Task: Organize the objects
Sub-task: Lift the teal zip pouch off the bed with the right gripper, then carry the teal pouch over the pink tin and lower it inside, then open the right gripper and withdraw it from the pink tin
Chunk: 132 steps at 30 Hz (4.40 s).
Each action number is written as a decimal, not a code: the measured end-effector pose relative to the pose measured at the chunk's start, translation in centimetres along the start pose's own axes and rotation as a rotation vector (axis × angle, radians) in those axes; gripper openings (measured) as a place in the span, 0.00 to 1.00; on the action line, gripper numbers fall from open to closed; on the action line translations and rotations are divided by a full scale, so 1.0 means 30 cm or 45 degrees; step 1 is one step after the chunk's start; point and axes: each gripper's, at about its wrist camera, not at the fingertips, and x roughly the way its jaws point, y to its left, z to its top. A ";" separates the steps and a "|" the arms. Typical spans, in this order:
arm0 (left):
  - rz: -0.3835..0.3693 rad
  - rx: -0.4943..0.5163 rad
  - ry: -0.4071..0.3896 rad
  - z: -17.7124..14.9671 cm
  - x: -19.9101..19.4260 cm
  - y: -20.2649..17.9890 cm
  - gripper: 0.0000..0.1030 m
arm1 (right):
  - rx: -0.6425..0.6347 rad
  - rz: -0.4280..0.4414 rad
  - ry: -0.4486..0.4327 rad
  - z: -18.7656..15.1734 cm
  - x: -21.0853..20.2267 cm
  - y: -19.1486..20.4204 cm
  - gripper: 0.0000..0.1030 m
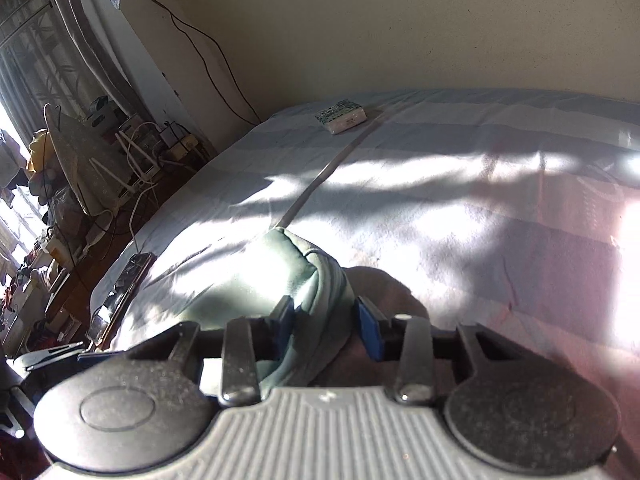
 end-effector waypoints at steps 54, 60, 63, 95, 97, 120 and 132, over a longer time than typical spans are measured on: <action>-0.277 0.207 -0.069 0.315 0.145 -0.334 0.50 | 0.092 -0.189 -0.519 -0.209 -0.597 -0.172 0.34; -0.433 0.395 -0.147 0.489 0.355 -0.666 0.50 | 0.155 -0.447 -0.753 -0.149 -0.833 -0.346 0.34; -0.475 0.451 -0.121 0.520 0.485 -0.807 0.50 | 0.238 -0.554 -0.793 -0.119 -0.912 -0.469 0.35; -0.056 0.423 -0.021 0.314 0.456 -0.713 0.66 | 0.344 -0.758 -0.894 -0.282 -0.791 -0.286 0.57; -0.028 0.409 -0.021 0.299 0.443 -0.684 0.67 | 0.343 -0.761 -0.880 -0.294 -0.777 -0.262 0.57; 0.033 0.366 0.032 0.146 0.368 -0.586 0.91 | 0.257 -0.736 -0.755 -0.379 -0.673 -0.054 0.72; 0.053 0.370 0.076 0.113 0.372 -0.566 0.92 | 0.314 -0.741 -0.714 -0.407 -0.637 -0.052 0.77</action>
